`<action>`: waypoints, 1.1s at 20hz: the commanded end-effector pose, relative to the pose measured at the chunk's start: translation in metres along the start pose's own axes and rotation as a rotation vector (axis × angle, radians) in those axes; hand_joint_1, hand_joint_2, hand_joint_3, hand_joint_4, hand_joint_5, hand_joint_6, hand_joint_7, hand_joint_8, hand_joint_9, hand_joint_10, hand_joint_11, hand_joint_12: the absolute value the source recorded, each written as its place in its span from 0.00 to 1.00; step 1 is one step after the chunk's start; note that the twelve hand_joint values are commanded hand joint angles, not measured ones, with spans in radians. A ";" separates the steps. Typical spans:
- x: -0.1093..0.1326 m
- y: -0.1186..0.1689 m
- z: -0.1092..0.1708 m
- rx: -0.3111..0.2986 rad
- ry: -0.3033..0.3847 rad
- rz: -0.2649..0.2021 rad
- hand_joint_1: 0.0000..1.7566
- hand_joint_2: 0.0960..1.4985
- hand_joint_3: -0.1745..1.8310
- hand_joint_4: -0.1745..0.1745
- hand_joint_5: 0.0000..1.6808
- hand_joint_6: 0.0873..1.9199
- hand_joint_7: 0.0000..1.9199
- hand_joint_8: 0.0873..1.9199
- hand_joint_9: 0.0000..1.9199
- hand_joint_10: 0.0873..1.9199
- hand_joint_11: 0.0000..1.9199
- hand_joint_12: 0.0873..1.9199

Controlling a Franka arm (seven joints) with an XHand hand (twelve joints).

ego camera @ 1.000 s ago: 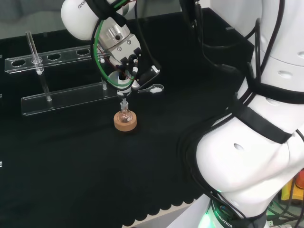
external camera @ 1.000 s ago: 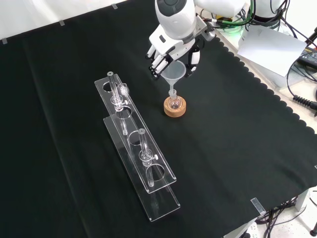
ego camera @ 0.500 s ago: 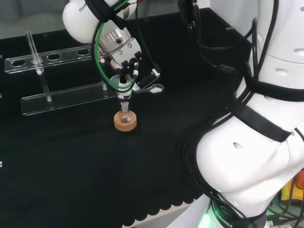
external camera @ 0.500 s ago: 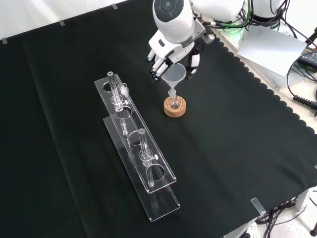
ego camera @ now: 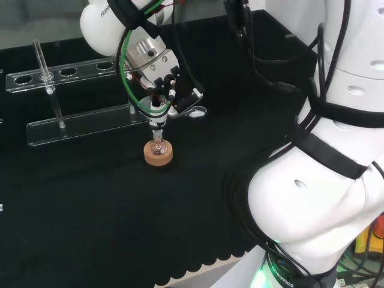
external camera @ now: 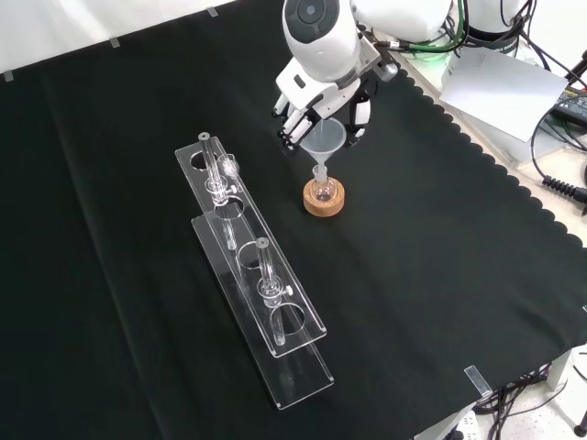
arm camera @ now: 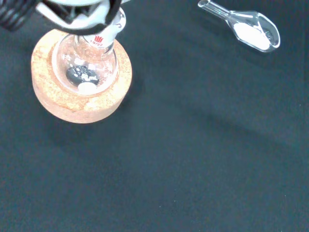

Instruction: Place the funnel on the round-bottom flask.

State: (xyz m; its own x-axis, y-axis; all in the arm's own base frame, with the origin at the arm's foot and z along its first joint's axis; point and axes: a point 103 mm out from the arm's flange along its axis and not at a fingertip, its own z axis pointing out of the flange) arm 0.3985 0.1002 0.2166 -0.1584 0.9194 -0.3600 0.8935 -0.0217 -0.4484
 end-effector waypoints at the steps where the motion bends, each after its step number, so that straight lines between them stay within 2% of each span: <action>1: -0.001 0.000 0.001 -0.004 -0.003 0.003 0.55 0.42 0.44 0.39 0.46 0.36 0.37 0.35 0.54 0.21 0.36 0.59; 13: 0.005 0.000 0.003 0.003 -0.004 -0.006 0.54 0.41 0.44 0.35 0.39 0.38 0.32 0.36 0.50 0.22 0.34 0.60; 16: 0.006 -0.001 0.003 0.013 0.001 -0.010 0.53 0.40 0.44 0.33 0.34 0.37 0.29 0.37 0.48 0.24 0.33 0.61; 19: 0.006 -0.002 0.003 0.014 0.002 -0.012 0.51 0.38 0.44 0.29 0.24 0.26 0.24 0.38 0.42 0.28 0.29 0.64; 22: 0.005 -0.004 0.003 0.023 -0.002 -0.005 0.50 0.37 0.43 0.27 0.20 0.13 0.17 0.38 0.36 0.31 0.25 0.65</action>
State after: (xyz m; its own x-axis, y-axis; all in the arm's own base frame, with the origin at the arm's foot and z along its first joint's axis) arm 0.3939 0.1041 0.2127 -0.1682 0.9197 -0.3547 0.8845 -0.0180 -0.4663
